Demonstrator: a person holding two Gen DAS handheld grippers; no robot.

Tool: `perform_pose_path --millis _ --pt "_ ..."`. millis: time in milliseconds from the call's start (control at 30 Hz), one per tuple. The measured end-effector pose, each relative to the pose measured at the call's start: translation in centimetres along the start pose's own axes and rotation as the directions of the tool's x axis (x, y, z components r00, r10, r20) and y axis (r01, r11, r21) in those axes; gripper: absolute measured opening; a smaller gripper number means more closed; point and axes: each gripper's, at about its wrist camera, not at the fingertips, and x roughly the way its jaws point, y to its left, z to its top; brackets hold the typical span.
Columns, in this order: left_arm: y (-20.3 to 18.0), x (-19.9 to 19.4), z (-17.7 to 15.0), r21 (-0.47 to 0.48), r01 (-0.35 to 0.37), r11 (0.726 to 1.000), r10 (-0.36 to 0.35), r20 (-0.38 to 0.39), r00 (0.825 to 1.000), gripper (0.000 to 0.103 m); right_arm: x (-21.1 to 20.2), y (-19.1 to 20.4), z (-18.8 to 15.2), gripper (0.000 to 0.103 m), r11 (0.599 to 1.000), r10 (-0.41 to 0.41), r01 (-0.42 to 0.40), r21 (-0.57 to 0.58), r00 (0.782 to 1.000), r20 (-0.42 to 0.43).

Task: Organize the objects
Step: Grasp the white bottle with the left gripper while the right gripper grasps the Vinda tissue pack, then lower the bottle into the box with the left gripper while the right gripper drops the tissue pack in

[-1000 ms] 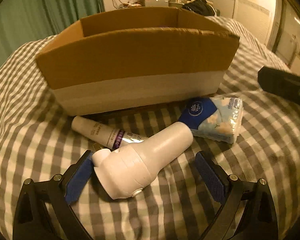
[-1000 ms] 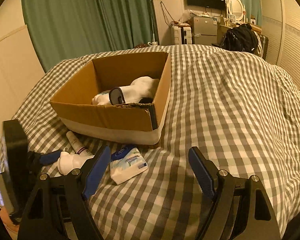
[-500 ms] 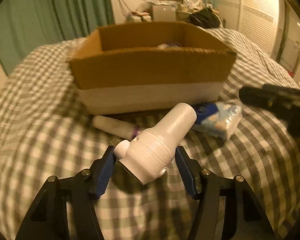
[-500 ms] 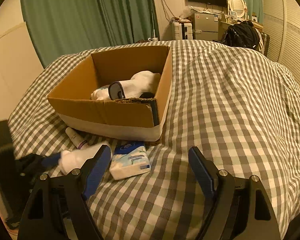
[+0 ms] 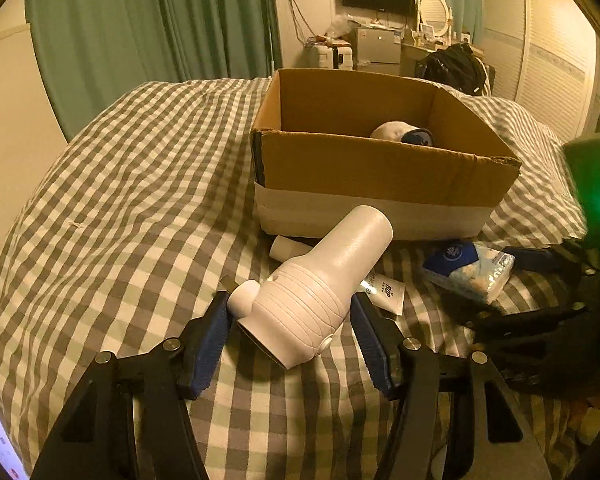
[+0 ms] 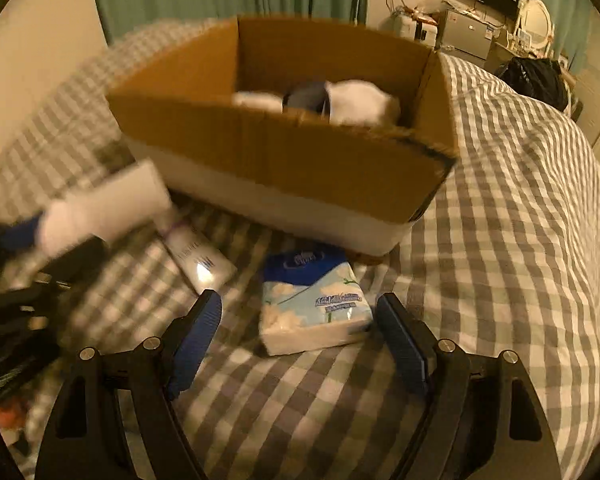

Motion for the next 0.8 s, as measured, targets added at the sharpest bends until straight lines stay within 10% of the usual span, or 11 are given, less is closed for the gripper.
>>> perform_pose_path --millis 167,800 --pt "-0.2 -0.3 0.0 -0.004 0.006 1.0 -0.006 0.001 1.0 0.062 1.2 0.7 -0.2 0.053 0.997 -0.064 0.063 -0.044 0.997 -0.041" --pt "-0.3 -5.9 2.7 -0.008 0.043 0.999 -0.042 0.097 0.994 0.062 -10.1 1.7 0.0 0.052 1.0 -0.015 0.018 -0.009 0.953 0.303"
